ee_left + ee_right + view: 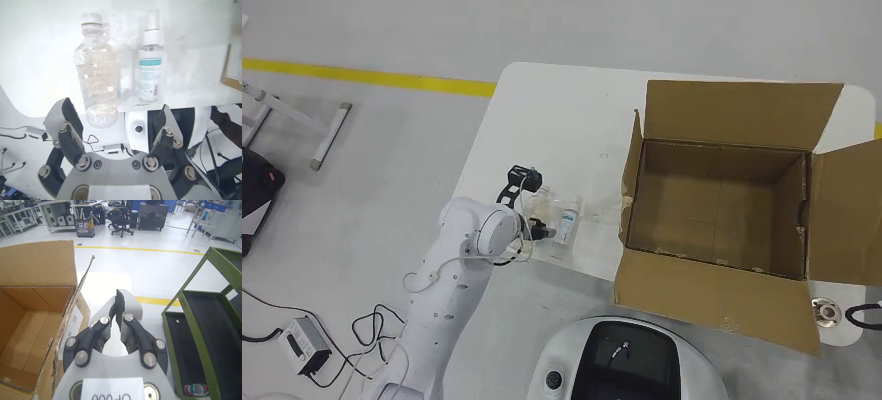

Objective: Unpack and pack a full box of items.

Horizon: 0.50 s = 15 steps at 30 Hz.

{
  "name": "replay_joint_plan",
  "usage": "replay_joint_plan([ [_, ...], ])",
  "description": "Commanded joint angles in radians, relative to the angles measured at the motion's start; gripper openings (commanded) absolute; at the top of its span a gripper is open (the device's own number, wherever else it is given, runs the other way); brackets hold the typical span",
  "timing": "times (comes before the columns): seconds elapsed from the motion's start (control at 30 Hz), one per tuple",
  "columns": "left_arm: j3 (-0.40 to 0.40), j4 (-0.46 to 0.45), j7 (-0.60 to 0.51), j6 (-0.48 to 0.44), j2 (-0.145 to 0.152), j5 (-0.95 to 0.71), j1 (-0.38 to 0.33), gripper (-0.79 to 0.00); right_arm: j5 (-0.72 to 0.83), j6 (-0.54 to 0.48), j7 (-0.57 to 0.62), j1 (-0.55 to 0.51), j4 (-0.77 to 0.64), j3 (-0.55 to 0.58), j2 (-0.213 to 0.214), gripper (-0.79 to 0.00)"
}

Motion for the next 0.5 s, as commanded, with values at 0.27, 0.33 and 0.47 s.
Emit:
replay_joint_plan([
  [0.27, 0.028, 0.108, 0.026, -0.045, 0.006, 0.031, -0.027, 0.0, 0.0, 0.0, 0.0, 0.0, 0.0, 0.0, 0.0, -0.785],
  [0.33, 0.038, 0.122, 0.031, -0.055, 0.007, 0.031, -0.03, 0.0, 0.0, 0.0, 0.0, 0.0, 0.0, 0.0, 0.0, -0.785],
  [0.47, 0.049, 0.144, 0.045, -0.06, 0.008, 0.042, -0.036, 0.0, 0.0, 0.0, 0.0, 0.0, 0.0, 0.0, 0.0, -0.785],
])
